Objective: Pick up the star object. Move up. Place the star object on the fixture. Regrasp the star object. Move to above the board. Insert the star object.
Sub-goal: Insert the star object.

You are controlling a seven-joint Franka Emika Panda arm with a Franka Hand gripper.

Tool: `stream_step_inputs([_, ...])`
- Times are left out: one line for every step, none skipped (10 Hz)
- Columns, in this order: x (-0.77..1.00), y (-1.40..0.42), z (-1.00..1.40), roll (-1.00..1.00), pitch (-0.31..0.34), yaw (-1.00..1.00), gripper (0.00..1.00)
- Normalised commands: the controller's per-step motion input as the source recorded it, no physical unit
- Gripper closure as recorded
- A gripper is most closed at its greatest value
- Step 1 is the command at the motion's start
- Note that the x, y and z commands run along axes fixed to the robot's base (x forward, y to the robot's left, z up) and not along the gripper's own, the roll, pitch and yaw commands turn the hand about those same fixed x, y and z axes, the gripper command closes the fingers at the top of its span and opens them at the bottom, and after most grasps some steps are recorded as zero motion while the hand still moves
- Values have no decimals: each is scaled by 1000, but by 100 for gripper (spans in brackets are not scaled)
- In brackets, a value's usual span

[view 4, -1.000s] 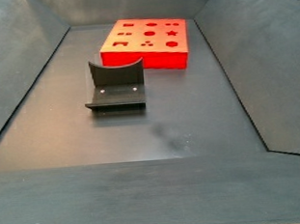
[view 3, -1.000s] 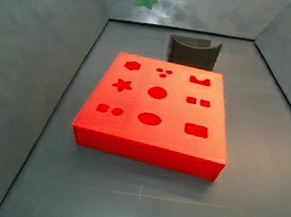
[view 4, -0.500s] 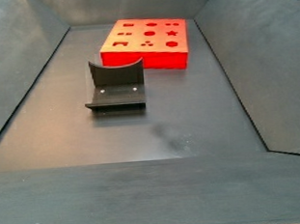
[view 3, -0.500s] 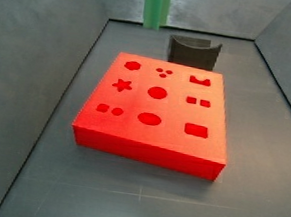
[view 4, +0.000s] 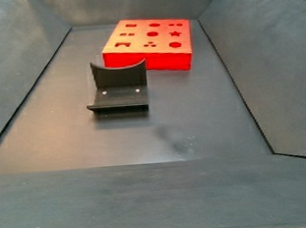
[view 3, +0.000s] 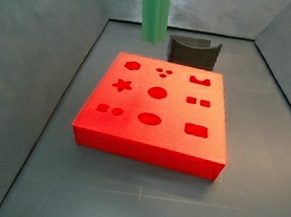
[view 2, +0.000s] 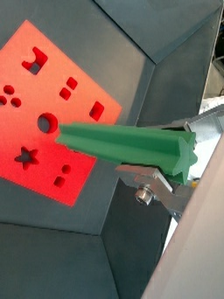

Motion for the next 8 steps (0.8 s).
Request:
stream_step_inputs([-331,257,-414,-287,-206,-383,100])
stream_step_inputs([-340,0,-517,-244,-157,-663,100])
stream_step_inputs([-111,0,-406,-130,-129,-909,100])
stream_step_inputs([-43,0,-291,-126,-93,-900,100])
stream_step_inputs([0,54,0,-33,-31,-71,100])
stream_step_inputs([0,20,0,0,0,0,100])
stream_step_inputs([0,29,0,0,0,-14,100])
stream_step_inputs([0,14,0,0,0,-46,100])
